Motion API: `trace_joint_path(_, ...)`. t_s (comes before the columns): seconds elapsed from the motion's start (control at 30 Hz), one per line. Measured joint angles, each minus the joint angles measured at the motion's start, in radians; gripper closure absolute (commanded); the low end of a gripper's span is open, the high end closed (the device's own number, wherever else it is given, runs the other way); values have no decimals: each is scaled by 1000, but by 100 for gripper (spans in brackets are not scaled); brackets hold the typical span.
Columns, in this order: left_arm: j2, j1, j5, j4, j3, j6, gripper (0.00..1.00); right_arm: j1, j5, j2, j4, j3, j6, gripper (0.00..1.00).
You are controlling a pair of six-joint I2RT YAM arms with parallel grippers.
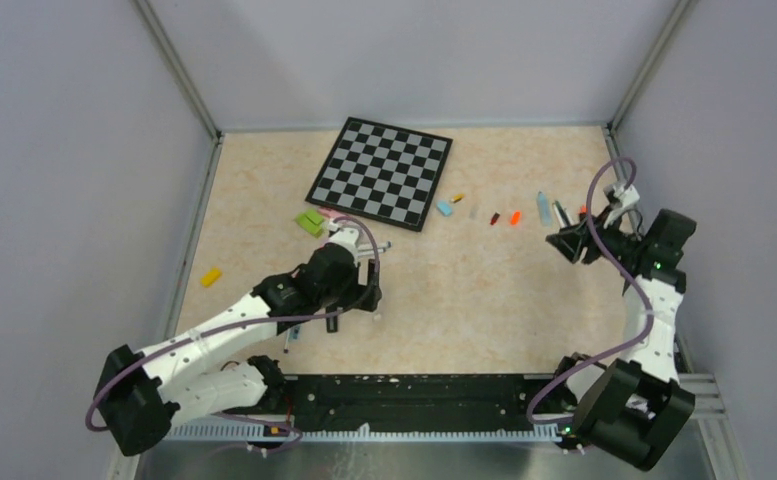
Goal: Open the pen caps
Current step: Pick up the pen from the center of the board.
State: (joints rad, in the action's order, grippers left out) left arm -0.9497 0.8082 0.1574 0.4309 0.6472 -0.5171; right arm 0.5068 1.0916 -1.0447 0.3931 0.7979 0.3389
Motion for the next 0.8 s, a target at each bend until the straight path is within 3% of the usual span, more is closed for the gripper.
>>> trace_joint_path(0.13, -129, 0, 50, 52, 61, 14, 3, 0, 79, 90, -100, -172, -85, 53)
trace_joint_path(0.3, -235, 1, 133, 103, 88, 17, 9, 0, 126, 127, -183, -188, -139, 53)
trace_joint_path(0.47, -227, 1, 182, 135, 78, -48, 15, 0, 129, 113, -184, -179, -141, 53)
trace_joint_path(0.8, -152, -1, 227, 158, -71, -206, 16, 0, 130, 114, -185, -177, -142, 53)
